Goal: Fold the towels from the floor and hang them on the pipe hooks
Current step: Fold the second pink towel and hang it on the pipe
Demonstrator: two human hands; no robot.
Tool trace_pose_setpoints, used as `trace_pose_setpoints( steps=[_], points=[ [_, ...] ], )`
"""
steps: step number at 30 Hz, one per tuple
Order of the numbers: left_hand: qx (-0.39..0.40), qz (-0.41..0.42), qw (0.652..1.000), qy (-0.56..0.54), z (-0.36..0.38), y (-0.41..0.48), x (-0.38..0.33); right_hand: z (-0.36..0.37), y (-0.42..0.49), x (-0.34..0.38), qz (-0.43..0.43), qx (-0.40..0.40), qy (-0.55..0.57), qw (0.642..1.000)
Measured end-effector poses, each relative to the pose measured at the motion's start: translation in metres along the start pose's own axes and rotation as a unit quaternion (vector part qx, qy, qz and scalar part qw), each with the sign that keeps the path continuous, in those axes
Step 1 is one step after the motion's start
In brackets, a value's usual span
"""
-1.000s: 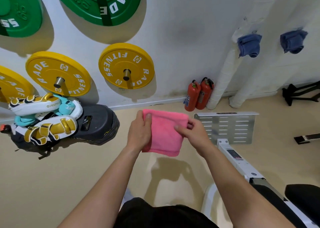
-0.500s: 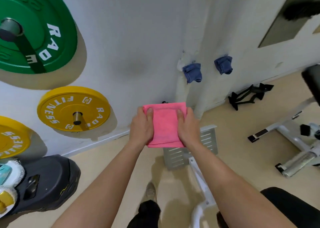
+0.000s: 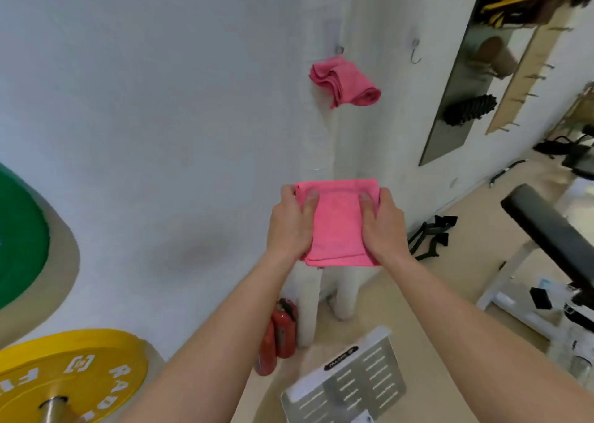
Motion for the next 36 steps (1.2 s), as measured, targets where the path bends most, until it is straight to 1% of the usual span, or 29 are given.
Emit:
trace_pose_setpoints(
  steps=[3,9,13,16,18,21,26,28,31,34,36],
  points=[
    [0.006,0.050,0.999,0.004,0.009,0.044,-0.038,-0.032,0.044,-0.002,-0.020,-0.036,0.002,0.999],
    [0.020,0.133,0.991,0.002,0.040,0.123,-0.120,-0.113,0.133,-0.004,-0.042,-0.075,-0.013,0.996],
    [0.040,0.144,0.989,-0.009,0.078,0.171,-0.172,-0.163,0.202,-0.023,-0.054,-0.078,0.003,0.995],
    [0.033,0.141,0.989,-0.002,0.114,0.211,-0.202,-0.196,0.256,-0.043,-0.051,-0.067,0.022,0.996],
    [0.019,0.121,0.992,-0.016,0.138,0.242,-0.218,-0.213,0.295,-0.056,-0.045,-0.055,0.037,0.997],
    [-0.014,0.075,0.995,-0.067,0.167,0.296,-0.233,-0.232,0.353,-0.074,-0.054,-0.039,0.079,0.995],
    [-0.078,0.009,0.982,-0.169,0.204,0.387,-0.244,-0.246,0.449,-0.087,-0.062,-0.002,0.099,0.993],
    [-0.105,0.008,0.974,-0.200,0.213,0.418,-0.249,-0.250,0.484,-0.089,-0.068,0.000,0.106,0.992],
    [-0.156,0.029,0.962,-0.222,0.218,0.454,-0.255,-0.255,0.526,-0.090,-0.094,0.005,0.123,0.988],
    [-0.201,0.058,0.955,-0.210,0.217,0.476,-0.252,-0.254,0.552,-0.092,-0.125,0.033,0.133,0.983],
    [-0.215,0.063,0.955,-0.194,0.215,0.485,-0.241,-0.250,0.563,-0.095,-0.133,0.065,0.143,0.979]
  ],
)
Point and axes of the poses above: each hand's wrist, its own y-axis towards the middle knuckle, its own z-axis out of the palm, x = y × z, the point moved 1 cm from there along y, towards the middle knuckle, and after that the axes turned 11 degrees about x, right-handed, at the moved point
